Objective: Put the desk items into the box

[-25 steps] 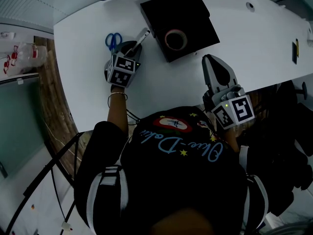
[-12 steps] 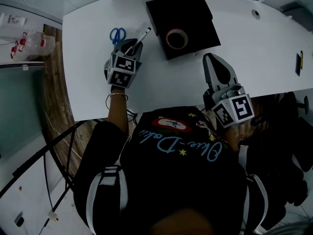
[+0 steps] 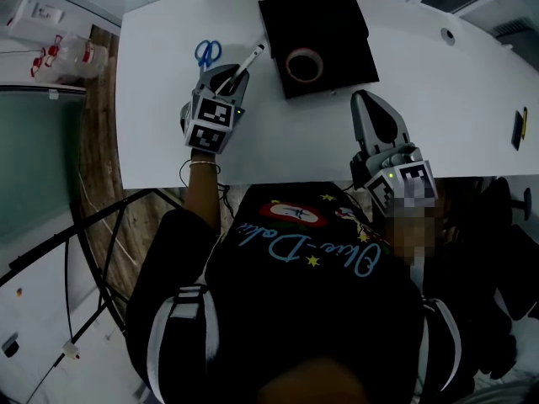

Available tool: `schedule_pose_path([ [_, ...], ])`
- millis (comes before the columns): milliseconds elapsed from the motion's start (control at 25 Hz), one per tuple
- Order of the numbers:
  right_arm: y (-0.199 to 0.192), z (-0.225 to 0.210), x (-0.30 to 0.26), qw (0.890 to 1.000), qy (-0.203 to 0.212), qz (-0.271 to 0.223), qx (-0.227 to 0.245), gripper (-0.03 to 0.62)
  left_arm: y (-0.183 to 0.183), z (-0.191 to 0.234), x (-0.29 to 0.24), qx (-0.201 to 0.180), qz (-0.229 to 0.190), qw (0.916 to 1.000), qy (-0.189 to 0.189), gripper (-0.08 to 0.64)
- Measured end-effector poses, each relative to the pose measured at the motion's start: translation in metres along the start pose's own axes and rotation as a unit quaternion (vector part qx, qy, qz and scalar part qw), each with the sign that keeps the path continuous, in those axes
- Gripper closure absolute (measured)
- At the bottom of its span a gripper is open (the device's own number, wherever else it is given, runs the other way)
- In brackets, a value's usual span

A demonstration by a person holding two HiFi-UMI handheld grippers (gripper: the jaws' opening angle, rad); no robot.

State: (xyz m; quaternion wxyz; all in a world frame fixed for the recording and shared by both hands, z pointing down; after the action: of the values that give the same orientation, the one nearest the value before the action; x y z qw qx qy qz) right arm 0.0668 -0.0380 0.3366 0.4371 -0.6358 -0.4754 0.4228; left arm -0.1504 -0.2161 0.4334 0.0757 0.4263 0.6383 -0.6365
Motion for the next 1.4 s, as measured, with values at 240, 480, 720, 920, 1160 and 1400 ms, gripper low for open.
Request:
schedule_pose_path([
  [240,0.003,-0.006,0.004,1.0,0.012,-0.007,-0.003,0.589,0.001,-0.008,0.004,0.011,-0.004,0.9999,0.012,0.469],
  [480,0.006,-0.014,0.009,1.0,0.017,-0.012,-0.006,0.589,0.009,-0.015,0.007,0.009,-0.007,0.9997,0.022,0.469],
  [720,0.011,-0.025,0.018,0.999,0.023,-0.022,-0.01,0.589,0.019,-0.026,0.006,0.005,-0.007,0.9996,0.026,0.469],
  [920,0.015,-0.034,0.024,0.999,0.026,-0.031,-0.011,0.589,0.028,-0.033,0.005,-0.002,-0.006,0.9996,0.029,0.469],
  [1160,0.017,-0.043,0.033,0.999,0.029,-0.037,-0.014,0.589,0.038,-0.043,0.004,-0.01,-0.006,0.9994,0.033,0.469],
  [1400,0.017,-0.057,0.046,0.999,0.027,-0.042,-0.02,0.589,0.047,-0.059,-0.003,-0.023,-0.002,0.9993,0.03,0.469],
])
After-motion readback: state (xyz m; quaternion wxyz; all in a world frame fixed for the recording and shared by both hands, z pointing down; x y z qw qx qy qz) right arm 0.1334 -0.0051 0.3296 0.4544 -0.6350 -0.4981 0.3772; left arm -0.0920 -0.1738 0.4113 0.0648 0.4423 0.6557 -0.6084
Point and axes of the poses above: the fingertips, and each gripper's own axes: x backward along the fingers, z to its left, y out of its top, the point moved 7 cm from there along x, backward along the fingers, and after that the axes turned 3 degrees about z, right-handed, at the moved point
